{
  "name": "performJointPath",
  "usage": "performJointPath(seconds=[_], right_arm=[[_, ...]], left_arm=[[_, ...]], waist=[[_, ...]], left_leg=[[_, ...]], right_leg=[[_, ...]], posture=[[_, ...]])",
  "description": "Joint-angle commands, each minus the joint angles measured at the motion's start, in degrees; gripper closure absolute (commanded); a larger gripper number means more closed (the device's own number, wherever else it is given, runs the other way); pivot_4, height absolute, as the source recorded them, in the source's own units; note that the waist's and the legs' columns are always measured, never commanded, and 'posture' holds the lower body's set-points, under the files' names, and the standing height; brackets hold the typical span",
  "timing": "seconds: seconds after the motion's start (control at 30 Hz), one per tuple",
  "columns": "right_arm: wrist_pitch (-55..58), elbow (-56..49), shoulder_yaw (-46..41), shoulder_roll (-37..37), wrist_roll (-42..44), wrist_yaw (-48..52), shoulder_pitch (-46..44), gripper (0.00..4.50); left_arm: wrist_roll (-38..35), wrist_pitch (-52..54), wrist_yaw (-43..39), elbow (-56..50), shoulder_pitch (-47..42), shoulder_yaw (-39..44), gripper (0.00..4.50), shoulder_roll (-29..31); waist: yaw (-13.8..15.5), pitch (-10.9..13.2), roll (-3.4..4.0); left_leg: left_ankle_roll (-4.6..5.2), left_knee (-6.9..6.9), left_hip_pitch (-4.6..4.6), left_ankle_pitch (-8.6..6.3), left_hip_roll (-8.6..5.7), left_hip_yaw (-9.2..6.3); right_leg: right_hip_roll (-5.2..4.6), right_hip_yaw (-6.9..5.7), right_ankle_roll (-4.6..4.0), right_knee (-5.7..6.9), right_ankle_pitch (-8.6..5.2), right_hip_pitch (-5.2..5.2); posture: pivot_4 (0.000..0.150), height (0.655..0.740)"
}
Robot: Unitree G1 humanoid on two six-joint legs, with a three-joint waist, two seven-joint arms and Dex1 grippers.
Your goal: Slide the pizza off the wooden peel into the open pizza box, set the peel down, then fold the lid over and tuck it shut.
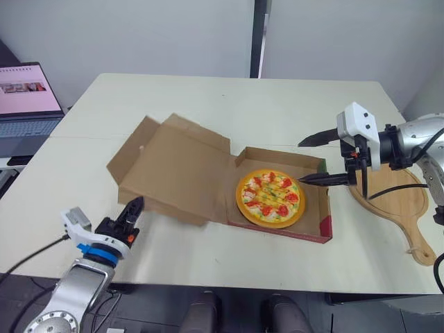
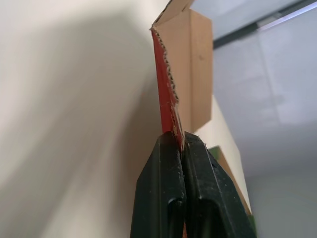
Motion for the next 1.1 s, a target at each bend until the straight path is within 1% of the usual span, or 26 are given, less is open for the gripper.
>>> performJointPath(seconds=[0.03, 0.17, 0.33, 0.37, 0.4, 0.53, 0.63, 0.67, 0.77, 0.8, 0.9, 1.0, 1.1], right_arm=[[-0.73, -1.75, -2.41, -0.05, 0.08, -1.52, 0.19, 0.0], [-0.88, -0.99, -2.45, -0.05, -1.51, -4.48, 0.79, 0.0], [-2.99, 4.43, -1.73, 2.21, -6.9, -11.94, -0.6, 0.0], [-3.54, 6.07, -1.42, 2.75, -8.18, -13.22, -1.24, 0.37], [-5.12, 8.12, -0.56, 3.18, -10.16, -14.26, -2.06, 0.56], [-13.49, 19.77, 4.62, 5.53, -19.83, -18.72, -7.04, 1.97], [-21.3, 32.89, 8.66, 8.56, -26.45, -21.4, -12.56, 3.05], [-23.81, 37.89, 9.99, 9.69, -28.53, -22.05, -14.61, 3.34], [-31.64, 53.54, 14.08, 12.85, -34.91, -24.78, -20.47, 4.41], [-34.28, 58.35, 15.39, 13.76, -36.86, -25.65, -22.17, 4.48], [-38.88, 68.24, 16.98, 16.04, -39.98, -27.13, -25.63, 4.48], [-41.73, 74.93, 18.1, 17.49, -42.98, -29.05, -27.62, 4.48], [-43.35, 78.35, 18.37, 18.33, -44.4, -26.89, -28.06, 4.48]], left_arm=[[-0.59, 1.39, -4.84, -4.25, -1.39, 0.24, 4.46, 3.66], [-2.63, 2.93, -9.31, -5.99, -2.65, 0.95, 4.46, 8.1], [-3.52, 5.19, -14.5, -7.56, -3.55, 0.63, 4.46, 13.31], [-3.36, 5.57, -15.42, -7.56, -3.53, 0.52, 4.5, 14.06], [-2.95, 5.84, -16.25, -7.35, -3.54, 0.45, 4.5, 14.63], [-0.8, 6.48, -19.31, -6.24, -3.65, -0.15, 4.5, 15.87], [0.76, 6.86, -21.14, -5.31, -4.16, -0.71, 4.5, 16.15], [1.14, 6.92, -21.6, -5.08, -4.34, -0.9, 4.5, 16.12], [2.16, 6.95, -22.7, -4.42, -4.94, -1.3, 4.5, 16.04], [2.55, 7.0, -23.14, -4.29, -5.04, -1.36, 4.5, 16.07], [3.21, 7.12, -23.86, -3.91, -5.26, -1.39, 4.5, 16.04], [3.58, 7.37, -24.35, -3.63, -5.49, -1.37, 4.5, 15.97], [3.89, 7.59, -24.65, -3.55, -5.9, -1.49, 4.5, 16.03]], waist=[[0.0, 0.0, 0.0], [0.0, 0.0, 0.0], [-0.05, 0.01, 0.01], [-0.09, 0.01, 0.01], [-0.09, 0.03, 0.04], [-0.37, 0.03, 0.04], [-0.78, 0.03, 0.04], [-0.99, 0.04, 0.03], [-1.42, 0.04, 0.03], [-1.38, 0.04, 0.02], [-1.37, 0.05, 0.01], [-1.39, 0.05, 0.01], [-1.42, 0.05, 0.01]], left_leg=[[0.0, 0.0, 0.0, 0.0, 0.0, 0.0], [0.0, -0.02, 0.0, 0.0, 0.0, 0.0], [0.0, -0.03, 0.0, 0.0, 0.02, 0.03], [-0.01, -0.04, 0.0, 0.0, 0.02, 0.05], [-0.01, -0.04, 0.0, 0.0, 0.03, 0.06], [-0.01, -0.08, -0.01, 0.0, 0.03, 0.13], [-0.02, -0.11, 0.02, 0.01, 0.03, 0.15], [-0.02, -0.11, 0.01, 0.01, 0.03, 0.16], [-0.04, -0.13, 0.02, 0.02, 0.03, 0.18], [-0.04, -0.13, 0.02, 0.03, 0.02, 0.19], [-0.25, -0.16, 0.0, 0.15, 0.01, 0.17], [-0.28, -0.25, 0.0, 0.16, 0.0, 0.18], [-0.29, -0.29, 0.01, 0.17, 0.0, 0.17]], right_leg=[[0.0, 0.0, 0.0, -0.01, 0.0, 0.0], [0.0, 0.0, 0.0, -0.01, 0.0, -0.01], [0.01, 0.02, -0.01, -0.02, 0.0, -0.03], [0.01, 0.03, -0.01, -0.01, 0.0, -0.04], [0.01, 0.03, -0.02, -0.01, 0.0, -0.04], [0.02, 0.08, -0.02, -0.02, 0.0, -0.09], [0.03, 0.09, -0.03, -0.01, 0.0, -0.09], [0.04, 0.08, -0.03, -0.01, 0.0, -0.1], [0.05, 0.09, -0.04, 0.0, 0.01, -0.1], [0.05, 0.09, -0.04, 0.01, 0.01, -0.1], [0.05, 0.09, -0.04, 0.0, 0.01, -0.11], [0.05, 0.12, -0.04, 0.0, 0.01, -0.14], [0.05, 0.12, -0.04, 0.0, 0.01, -0.16]], posture=[[0.15, 0.74], [0.15, 0.74], [0.15, 0.74], [0.15, 0.74], [0.15, 0.74], [0.15, 0.74], [0.15, 0.74], [0.15, 0.74], [0.15, 0.74], [0.15, 0.74], [0.15, 0.74], [0.15, 0.74], [0.15, 0.74]])
